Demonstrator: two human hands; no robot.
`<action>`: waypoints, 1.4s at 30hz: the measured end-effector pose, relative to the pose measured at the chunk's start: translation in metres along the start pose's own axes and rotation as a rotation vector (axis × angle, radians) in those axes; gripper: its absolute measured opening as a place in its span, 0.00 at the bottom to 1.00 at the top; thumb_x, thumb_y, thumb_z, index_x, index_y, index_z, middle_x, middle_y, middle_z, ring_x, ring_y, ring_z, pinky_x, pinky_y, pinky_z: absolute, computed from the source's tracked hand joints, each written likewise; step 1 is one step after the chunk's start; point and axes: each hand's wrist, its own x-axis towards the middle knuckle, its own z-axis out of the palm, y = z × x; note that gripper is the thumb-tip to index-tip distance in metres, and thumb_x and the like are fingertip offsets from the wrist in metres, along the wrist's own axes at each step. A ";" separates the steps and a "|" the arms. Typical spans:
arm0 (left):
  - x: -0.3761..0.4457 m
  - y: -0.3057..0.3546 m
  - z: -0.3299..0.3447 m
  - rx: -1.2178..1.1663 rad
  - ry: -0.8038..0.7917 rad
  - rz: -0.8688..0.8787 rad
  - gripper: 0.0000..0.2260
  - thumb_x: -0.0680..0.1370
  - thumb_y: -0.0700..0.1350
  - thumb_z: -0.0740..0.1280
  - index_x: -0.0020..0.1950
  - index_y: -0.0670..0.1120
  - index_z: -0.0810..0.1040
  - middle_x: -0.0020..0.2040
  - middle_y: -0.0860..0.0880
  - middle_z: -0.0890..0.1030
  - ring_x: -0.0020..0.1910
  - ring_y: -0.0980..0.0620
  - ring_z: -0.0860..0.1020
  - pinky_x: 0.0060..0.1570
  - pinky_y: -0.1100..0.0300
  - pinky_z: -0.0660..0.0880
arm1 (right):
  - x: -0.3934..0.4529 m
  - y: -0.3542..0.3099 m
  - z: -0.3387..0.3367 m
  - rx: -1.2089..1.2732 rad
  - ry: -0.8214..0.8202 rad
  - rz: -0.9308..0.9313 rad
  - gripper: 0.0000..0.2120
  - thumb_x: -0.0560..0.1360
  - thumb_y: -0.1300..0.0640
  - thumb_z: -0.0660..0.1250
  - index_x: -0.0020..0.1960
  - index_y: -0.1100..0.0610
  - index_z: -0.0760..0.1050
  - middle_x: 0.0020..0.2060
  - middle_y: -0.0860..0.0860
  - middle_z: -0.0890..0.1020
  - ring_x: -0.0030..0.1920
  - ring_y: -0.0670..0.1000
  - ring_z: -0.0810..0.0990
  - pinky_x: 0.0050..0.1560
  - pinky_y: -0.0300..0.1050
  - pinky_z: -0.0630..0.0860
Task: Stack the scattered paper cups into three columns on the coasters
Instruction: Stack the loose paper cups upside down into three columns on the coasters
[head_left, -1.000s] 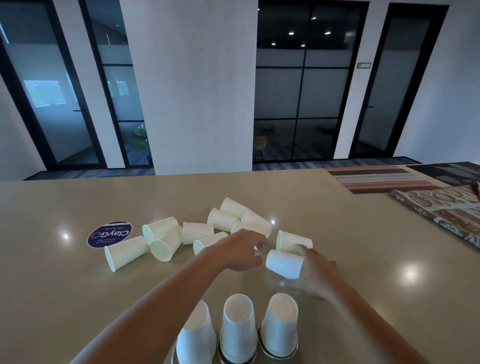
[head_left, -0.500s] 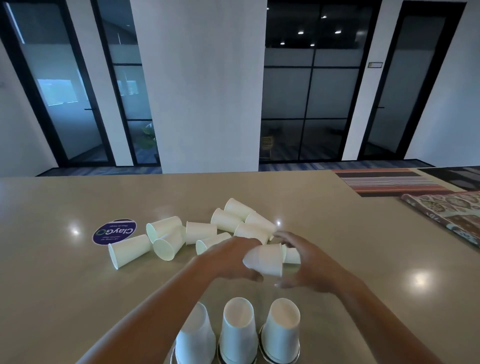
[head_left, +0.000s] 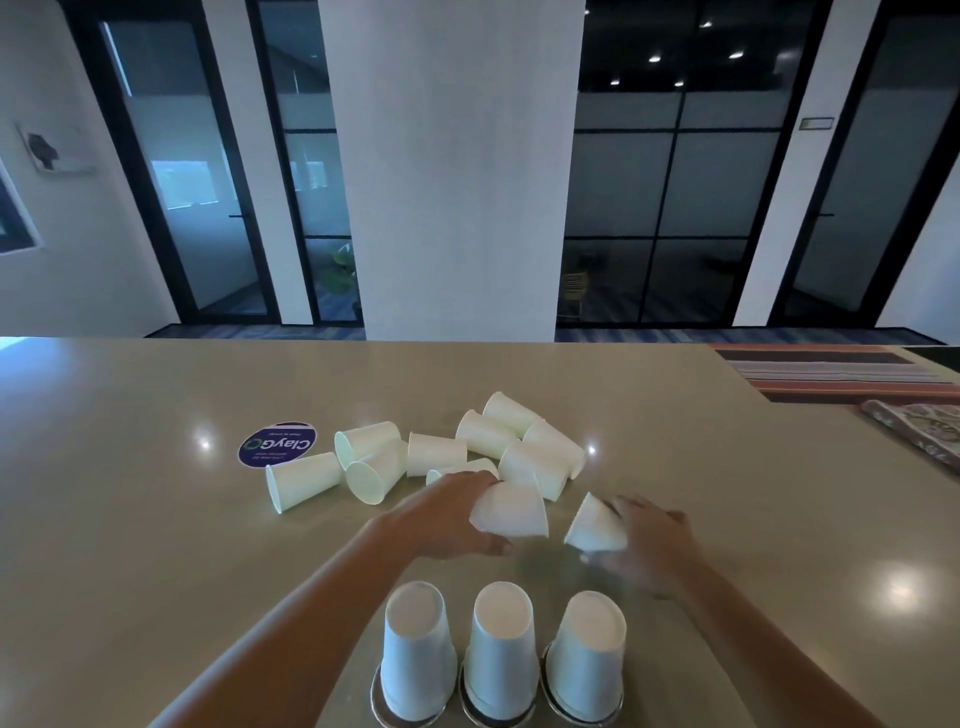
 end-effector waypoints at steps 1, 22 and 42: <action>-0.001 -0.001 0.000 -0.006 0.012 -0.011 0.31 0.69 0.63 0.77 0.66 0.52 0.73 0.56 0.55 0.76 0.52 0.52 0.74 0.42 0.60 0.70 | -0.002 -0.004 -0.003 0.150 0.030 0.032 0.37 0.66 0.33 0.74 0.70 0.48 0.73 0.62 0.45 0.79 0.63 0.49 0.79 0.64 0.49 0.70; -0.017 0.011 -0.017 -0.267 0.265 0.051 0.30 0.71 0.63 0.75 0.69 0.57 0.69 0.56 0.56 0.77 0.53 0.51 0.77 0.54 0.53 0.77 | -0.032 -0.073 -0.041 1.105 0.039 -0.237 0.22 0.81 0.35 0.57 0.73 0.37 0.70 0.67 0.42 0.79 0.68 0.47 0.78 0.60 0.47 0.78; -0.031 0.054 -0.045 -0.132 0.220 0.067 0.31 0.63 0.69 0.75 0.63 0.63 0.74 0.53 0.56 0.79 0.49 0.53 0.78 0.43 0.58 0.76 | -0.059 -0.049 -0.084 0.542 -0.086 -0.399 0.34 0.79 0.51 0.72 0.78 0.36 0.60 0.73 0.33 0.68 0.69 0.40 0.73 0.62 0.36 0.71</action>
